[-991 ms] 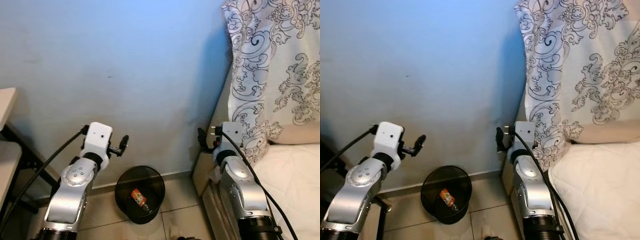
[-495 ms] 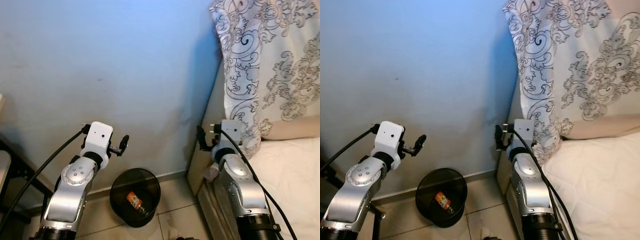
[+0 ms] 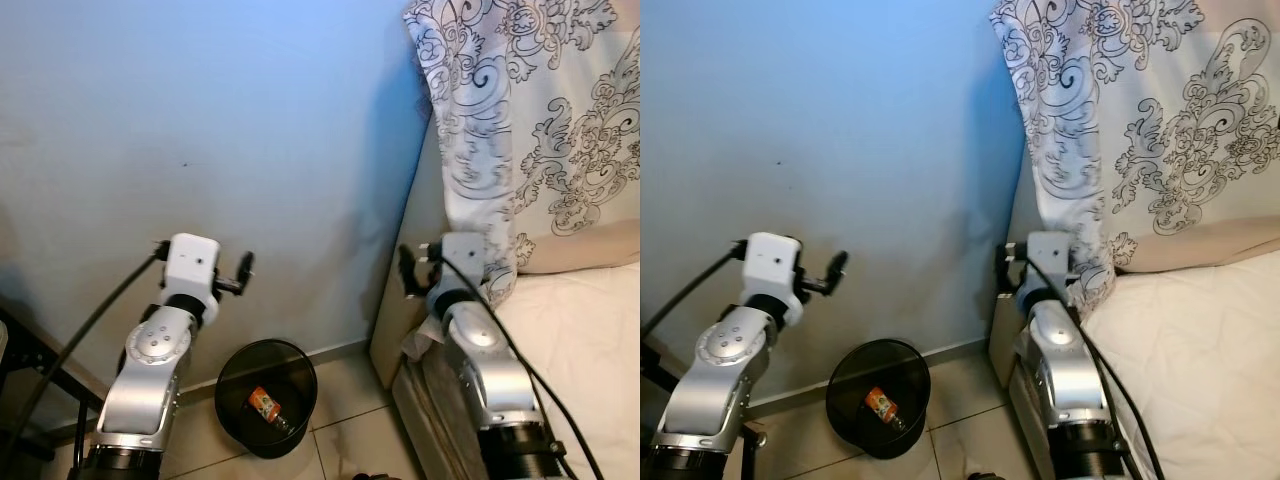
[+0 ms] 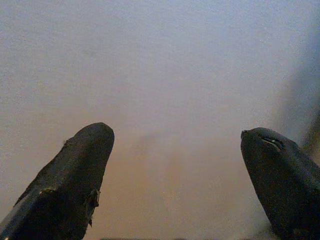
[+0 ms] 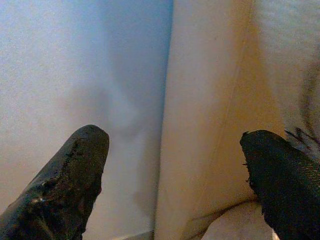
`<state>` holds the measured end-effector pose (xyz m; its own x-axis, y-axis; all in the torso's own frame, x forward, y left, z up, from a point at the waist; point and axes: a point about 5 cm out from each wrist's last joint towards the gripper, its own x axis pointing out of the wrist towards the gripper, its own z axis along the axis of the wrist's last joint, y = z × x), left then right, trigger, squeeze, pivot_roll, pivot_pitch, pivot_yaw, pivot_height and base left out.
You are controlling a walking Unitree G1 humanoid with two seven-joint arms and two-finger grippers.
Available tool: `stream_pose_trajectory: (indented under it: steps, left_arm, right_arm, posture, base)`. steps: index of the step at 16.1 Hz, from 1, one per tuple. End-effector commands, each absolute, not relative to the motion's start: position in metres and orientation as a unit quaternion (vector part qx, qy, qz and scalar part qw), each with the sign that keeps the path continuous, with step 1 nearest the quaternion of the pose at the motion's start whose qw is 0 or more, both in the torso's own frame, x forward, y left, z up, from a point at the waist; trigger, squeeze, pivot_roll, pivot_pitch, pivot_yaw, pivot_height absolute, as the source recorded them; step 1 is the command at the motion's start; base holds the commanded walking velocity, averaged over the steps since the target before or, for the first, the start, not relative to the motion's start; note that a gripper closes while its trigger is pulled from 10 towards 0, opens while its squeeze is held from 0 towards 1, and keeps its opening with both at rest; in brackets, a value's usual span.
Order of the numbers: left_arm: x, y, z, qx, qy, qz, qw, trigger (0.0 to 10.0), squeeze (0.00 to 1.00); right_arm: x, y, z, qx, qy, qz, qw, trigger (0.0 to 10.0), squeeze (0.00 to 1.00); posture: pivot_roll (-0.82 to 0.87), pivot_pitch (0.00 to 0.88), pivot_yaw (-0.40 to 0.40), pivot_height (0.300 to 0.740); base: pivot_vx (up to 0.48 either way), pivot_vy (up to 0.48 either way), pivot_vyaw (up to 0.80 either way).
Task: Clean up the room
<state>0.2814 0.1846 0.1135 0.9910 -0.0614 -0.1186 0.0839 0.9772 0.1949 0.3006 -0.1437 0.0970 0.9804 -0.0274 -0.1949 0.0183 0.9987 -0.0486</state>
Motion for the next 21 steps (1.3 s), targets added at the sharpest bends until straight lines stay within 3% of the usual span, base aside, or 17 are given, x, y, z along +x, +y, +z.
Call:
stream_pose_trajectory:
  steps: [1, 5, 12, 21]
  left_arm:
    - [0.282, 0.19, 0.113, 0.109, 0.052, -0.013, 0.993, 10.0, 0.1]
    - [0.282, 0.195, 0.117, 0.111, 0.04, -0.014, 0.993, 10.0, 0.08]
    - [0.283, 0.189, 0.114, 0.115, 0.065, -0.067, 0.989, 10.0, 0.01]
    - [0.284, 0.184, 0.116, 0.121, 0.057, -0.078, 0.988, 10.0, 0.01]
  right_arm:
    - [0.301, -0.144, 0.102, -0.02, 0.086, -0.015, 0.996, 10.0, 1.0]
    - [0.301, -0.148, 0.106, 0.003, 0.076, -0.023, 0.997, 10.0, 1.0]
    - [0.305, -0.151, 0.118, -0.039, 0.036, -0.016, 0.998, 10.0, 1.0]
    - [0.304, -0.139, 0.117, 0.023, 0.052, -0.009, 0.998, 10.0, 1.0]
  posture:
    - [0.09, 0.0, 0.015, 0.74]
    - [0.08, 0.0, 0.029, 0.74]
    - [0.09, 0.0, 0.018, 0.74]
    - [0.09, 0.0, 0.01, 0.74]
  base:
    - [0.0, 0.0, -0.74]
    - [0.0, 0.0, -0.75]
    - [0.0, 0.0, -0.76]
    - [0.0, 0.0, -0.79]
